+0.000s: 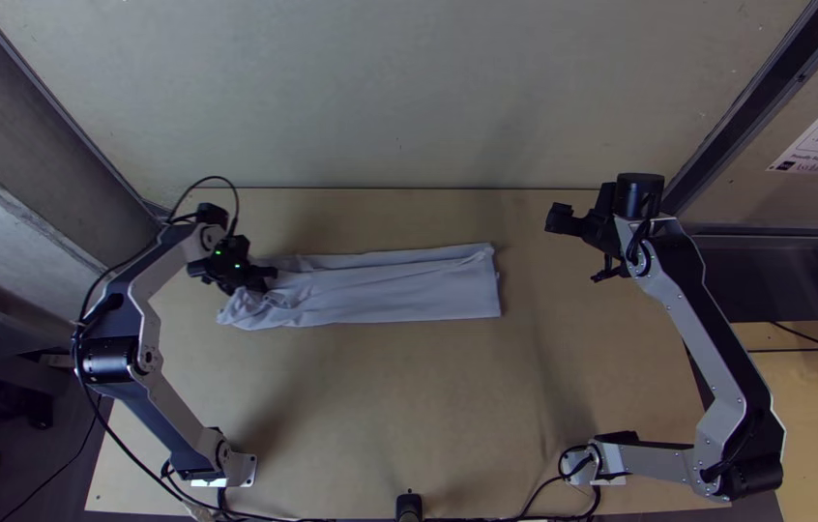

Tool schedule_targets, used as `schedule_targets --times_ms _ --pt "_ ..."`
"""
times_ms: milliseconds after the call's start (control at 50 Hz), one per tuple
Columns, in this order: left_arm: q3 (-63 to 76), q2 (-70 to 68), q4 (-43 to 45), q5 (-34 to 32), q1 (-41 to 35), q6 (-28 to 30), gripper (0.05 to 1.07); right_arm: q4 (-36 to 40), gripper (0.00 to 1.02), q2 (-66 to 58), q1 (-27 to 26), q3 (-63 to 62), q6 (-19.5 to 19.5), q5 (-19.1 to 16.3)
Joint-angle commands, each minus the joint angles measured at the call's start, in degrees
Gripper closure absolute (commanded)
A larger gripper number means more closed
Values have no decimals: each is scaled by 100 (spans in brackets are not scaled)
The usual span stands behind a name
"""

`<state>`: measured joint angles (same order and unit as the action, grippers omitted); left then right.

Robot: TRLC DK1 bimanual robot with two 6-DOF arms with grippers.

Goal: Fold the t-shirt

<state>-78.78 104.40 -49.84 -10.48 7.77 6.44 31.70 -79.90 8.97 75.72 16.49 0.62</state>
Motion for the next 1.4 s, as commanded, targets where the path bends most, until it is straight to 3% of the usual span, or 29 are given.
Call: schedule_targets --times_ms 0,280,460,600,760,1040,1380 --pt "-313 -122 -210 275 418 657 105 -121 4 168 -45 -146 153 -1" --pt "-1262 98 -412 767 1297 1624 105 -244 4 229 -97 -277 161 -1" --pt "-1649 45 -465 1936 1148 2134 105 -244 4 238 -124 -330 144 -1" --pt "-1728 -209 -482 2437 823 2186 105 -244 4 238 -168 -357 126 -1" --pt "-1667 -596 -517 3237 225 2125 105 -244 4 247 -229 -374 109 -1" --pt "-1869 -825 -966 3685 -821 1738 105 -279 4 229 -326 -418 12 -1" --pt "-2976 -69 -2521 3887 -2166 323 105 -323 4 194 -493 -594 -93 -1"
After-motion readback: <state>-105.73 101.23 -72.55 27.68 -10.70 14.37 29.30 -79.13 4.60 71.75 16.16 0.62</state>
